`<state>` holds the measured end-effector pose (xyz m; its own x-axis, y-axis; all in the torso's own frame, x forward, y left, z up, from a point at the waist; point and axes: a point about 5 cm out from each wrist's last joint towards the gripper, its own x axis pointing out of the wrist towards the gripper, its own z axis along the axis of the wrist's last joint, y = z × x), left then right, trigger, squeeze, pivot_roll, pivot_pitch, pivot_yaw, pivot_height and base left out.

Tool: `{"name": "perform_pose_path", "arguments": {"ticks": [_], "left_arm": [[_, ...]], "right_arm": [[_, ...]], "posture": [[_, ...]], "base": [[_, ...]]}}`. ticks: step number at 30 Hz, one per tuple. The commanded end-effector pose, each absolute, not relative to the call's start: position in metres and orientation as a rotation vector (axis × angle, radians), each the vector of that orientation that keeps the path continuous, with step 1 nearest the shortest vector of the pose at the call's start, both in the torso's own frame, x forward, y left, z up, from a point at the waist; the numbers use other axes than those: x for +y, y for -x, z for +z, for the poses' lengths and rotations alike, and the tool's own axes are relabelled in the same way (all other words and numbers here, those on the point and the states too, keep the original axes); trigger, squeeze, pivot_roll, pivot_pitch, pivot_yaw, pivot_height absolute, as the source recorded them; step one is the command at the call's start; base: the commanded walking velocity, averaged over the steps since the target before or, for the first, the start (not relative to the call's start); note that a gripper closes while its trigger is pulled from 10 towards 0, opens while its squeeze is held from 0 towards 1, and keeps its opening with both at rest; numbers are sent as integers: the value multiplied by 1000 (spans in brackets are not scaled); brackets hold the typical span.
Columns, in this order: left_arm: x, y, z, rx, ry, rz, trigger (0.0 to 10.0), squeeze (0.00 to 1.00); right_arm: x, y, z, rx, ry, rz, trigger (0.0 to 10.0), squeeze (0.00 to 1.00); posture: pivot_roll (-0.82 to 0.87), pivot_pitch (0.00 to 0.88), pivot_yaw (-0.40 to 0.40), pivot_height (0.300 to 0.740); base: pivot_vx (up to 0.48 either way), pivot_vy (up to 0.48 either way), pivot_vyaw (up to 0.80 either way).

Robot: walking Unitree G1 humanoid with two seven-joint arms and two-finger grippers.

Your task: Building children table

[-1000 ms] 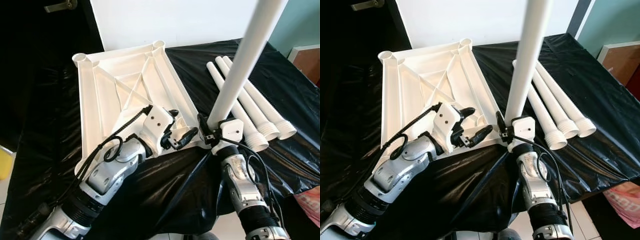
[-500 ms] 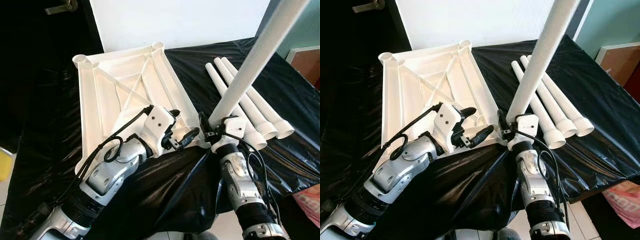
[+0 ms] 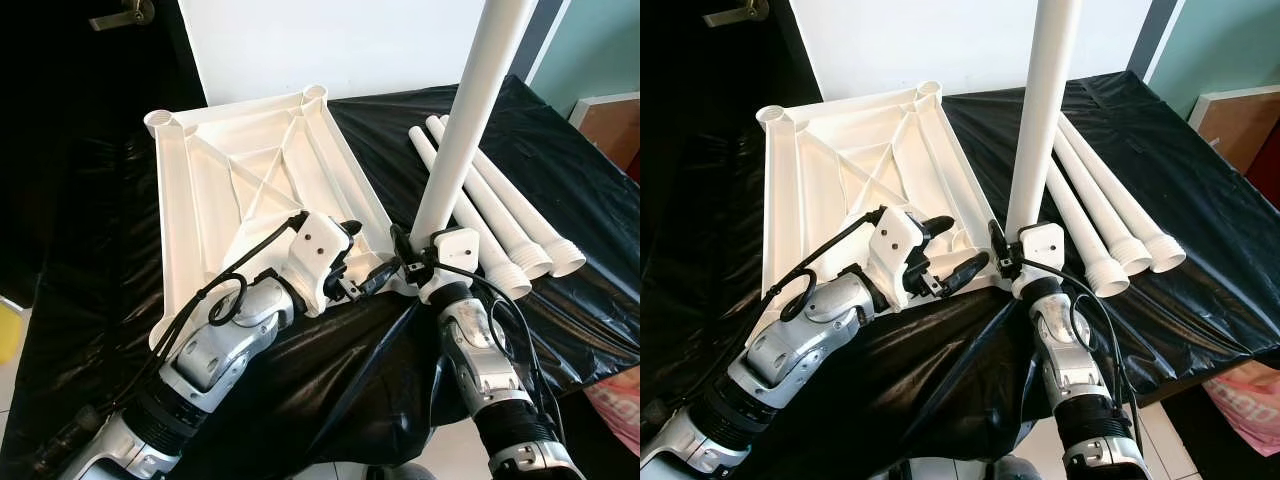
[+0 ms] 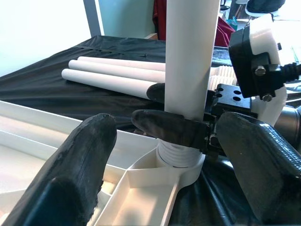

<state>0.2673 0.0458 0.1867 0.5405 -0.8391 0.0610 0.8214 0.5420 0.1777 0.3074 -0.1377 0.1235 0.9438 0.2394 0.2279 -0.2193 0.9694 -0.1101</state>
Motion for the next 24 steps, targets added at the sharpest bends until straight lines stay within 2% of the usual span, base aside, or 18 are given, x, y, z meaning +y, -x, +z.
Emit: {"name": "perform_pose_path", "arguments": {"ticks": [1, 5, 6, 7, 8, 14, 15, 16, 17, 24], "left_arm": [[40, -255, 184, -127, -160, -1219, 10000, 0], [42, -257, 186, -117, -120, -1218, 10000, 0], [42, -259, 187, -109, -91, -1220, 10000, 773], [42, -259, 187, -109, -91, -1220, 10000, 773], [43, -259, 189, -112, -69, -1231, 10000, 1000], [45, -266, 206, -178, -48, -1242, 10000, 1000], [45, -267, 209, -187, -40, -1255, 10000, 741], [45, -267, 209, -187, -40, -1255, 10000, 741], [44, -268, 212, -200, -40, -1272, 10000, 0], [43, -269, 219, -220, -32, -1308, 10000, 0]], "right_arm": [[-142, -296, 87, -77, 116, 247, 10000, 0], [-140, -295, 107, -180, 116, 274, 10000, 0], [-140, -295, 113, -199, 114, 281, 10000, 0], [-140, -295, 113, -199, 114, 281, 10000, 0], [-141, -296, 120, -213, 118, 291, 10000, 0], [-143, -300, 133, -229, 164, 378, 10000, 0], [-143, -300, 136, -230, 173, 407, 10000, 0], [-143, -300, 136, -230, 173, 407, 10000, 0], [-142, -301, 138, -228, 177, 432, 10000, 0], [-141, -300, 143, -224, 196, 504, 10000, 0]], "posture": [[-12, 116, 18, 740], [-14, 120, 17, 740], [-16, 120, 17, 740], [-16, 120, 17, 740], [-19, 120, 14, 740], [-22, 114, 5, 740], [-23, 113, 2, 740], [-23, 113, 2, 740], [-23, 112, 0, 740], [-25, 109, -4, 740]], "base": [[0, 0, 0], [0, 0, 0], [0, 0, 0], [0, 0, 0], [0, 0, 0], [0, 0, 0], [0, 0, 0], [0, 0, 0], [0, 0, 0], [0, 0, 0]]}}
